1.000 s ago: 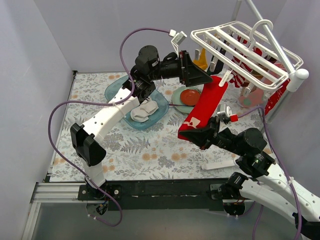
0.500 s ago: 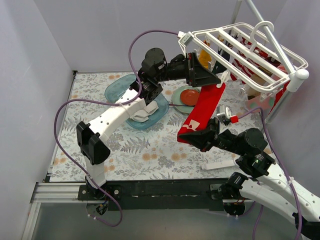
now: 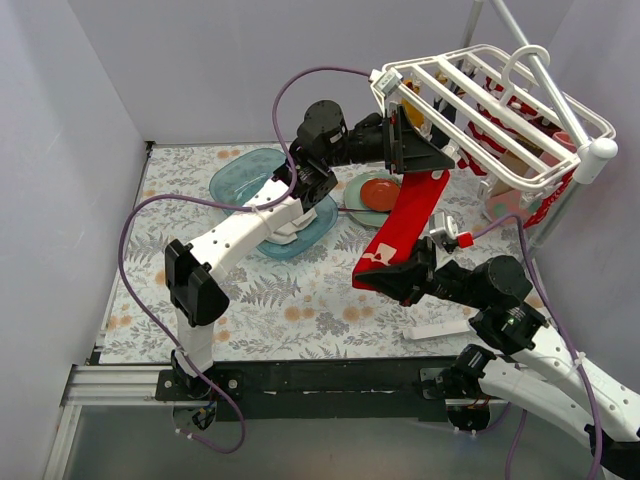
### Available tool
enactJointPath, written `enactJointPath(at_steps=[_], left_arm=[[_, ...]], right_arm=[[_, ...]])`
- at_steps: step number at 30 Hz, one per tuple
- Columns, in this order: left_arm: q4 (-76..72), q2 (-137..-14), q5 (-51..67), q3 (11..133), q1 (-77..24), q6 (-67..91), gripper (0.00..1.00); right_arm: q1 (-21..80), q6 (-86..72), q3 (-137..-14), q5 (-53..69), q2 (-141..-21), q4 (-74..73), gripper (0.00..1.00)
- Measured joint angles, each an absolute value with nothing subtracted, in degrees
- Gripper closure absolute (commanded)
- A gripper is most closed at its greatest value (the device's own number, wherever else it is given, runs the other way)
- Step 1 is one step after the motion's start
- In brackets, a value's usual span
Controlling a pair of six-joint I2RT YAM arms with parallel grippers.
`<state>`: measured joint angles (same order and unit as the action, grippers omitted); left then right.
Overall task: Remove the socks clipped to the hanger
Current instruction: Remove the sock from the hanger.
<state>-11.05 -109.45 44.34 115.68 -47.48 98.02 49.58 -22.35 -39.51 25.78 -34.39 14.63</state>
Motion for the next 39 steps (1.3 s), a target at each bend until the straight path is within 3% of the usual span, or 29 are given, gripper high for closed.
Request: enactJointPath(at_steps=[25, 39], left_arm=[[-13.65, -112.12, 44.36, 118.04, -47.75, 104.09, 0.53], [-13.8, -112.12, 44.31, 118.04, -47.77, 104.38, 0.82]], right_arm=[[49.58, -22.39, -38.52, 27.44, -34.96, 15.2, 0.99], [49.58, -22.44, -38.46, 27.88, -34.94, 15.18, 0.99]])
